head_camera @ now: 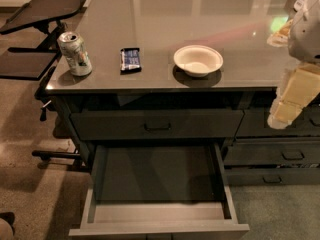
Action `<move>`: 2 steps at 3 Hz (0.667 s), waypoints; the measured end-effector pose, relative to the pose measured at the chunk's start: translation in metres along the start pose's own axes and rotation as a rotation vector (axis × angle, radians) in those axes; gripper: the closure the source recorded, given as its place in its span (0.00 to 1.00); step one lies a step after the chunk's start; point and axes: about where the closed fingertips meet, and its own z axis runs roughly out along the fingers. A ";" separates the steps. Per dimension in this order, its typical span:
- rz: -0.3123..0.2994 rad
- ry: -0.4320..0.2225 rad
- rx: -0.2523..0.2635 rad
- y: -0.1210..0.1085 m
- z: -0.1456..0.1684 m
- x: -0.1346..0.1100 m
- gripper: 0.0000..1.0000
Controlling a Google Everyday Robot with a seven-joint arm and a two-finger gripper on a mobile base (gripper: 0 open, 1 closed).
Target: Place 7up can into middle drawer
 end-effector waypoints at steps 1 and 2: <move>-0.021 -0.131 0.019 -0.014 0.006 -0.009 0.00; -0.074 -0.369 0.021 -0.035 0.021 -0.052 0.00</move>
Offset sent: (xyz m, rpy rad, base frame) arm 0.0785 0.1082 0.0240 0.7051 -0.2020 0.3256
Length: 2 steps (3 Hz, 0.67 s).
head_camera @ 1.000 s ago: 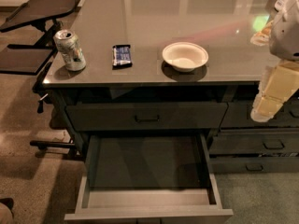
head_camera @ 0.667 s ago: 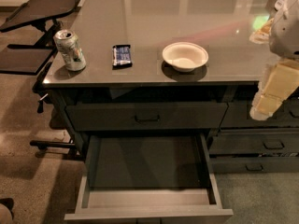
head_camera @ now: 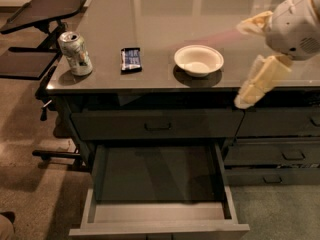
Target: Place 7up can into middle drawer
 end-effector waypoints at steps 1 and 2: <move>0.006 -0.084 -0.026 0.004 0.004 -0.020 0.00; 0.007 -0.084 -0.026 0.004 0.004 -0.020 0.00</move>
Offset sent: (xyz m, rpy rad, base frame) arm -0.0012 0.0192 0.0052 0.0807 0.0071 0.0348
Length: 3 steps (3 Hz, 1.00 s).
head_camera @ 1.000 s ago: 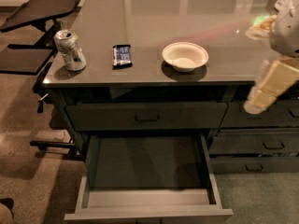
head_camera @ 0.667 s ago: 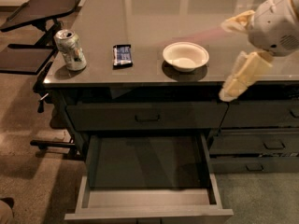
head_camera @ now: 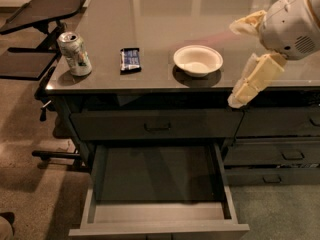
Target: Place 7up can into middle drawer
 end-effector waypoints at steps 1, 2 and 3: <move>0.026 -0.041 0.028 -0.001 -0.002 0.000 0.00; 0.067 -0.120 0.086 -0.021 0.016 -0.025 0.00; 0.100 -0.238 0.167 -0.065 0.046 -0.070 0.00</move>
Offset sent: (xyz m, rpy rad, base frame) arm 0.0735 0.0510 0.0272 0.2714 -0.1554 -0.1744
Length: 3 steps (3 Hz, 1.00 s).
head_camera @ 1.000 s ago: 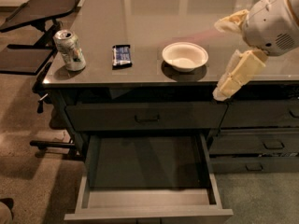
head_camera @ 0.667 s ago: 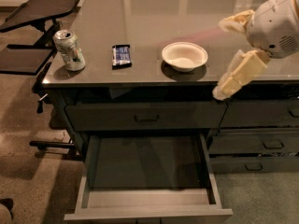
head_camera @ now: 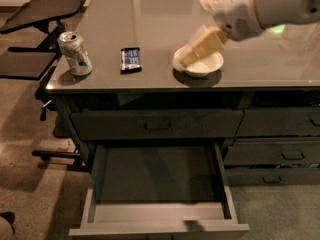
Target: Place 7up can into middle drawer
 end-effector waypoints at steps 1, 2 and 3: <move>-0.036 -0.098 0.054 -0.030 0.060 -0.062 0.00; -0.036 -0.098 0.054 -0.030 0.060 -0.062 0.00; -0.004 -0.110 0.043 -0.027 0.080 -0.057 0.00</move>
Offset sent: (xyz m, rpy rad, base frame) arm 0.0469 0.0460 0.0189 0.0587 -0.0728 -0.0103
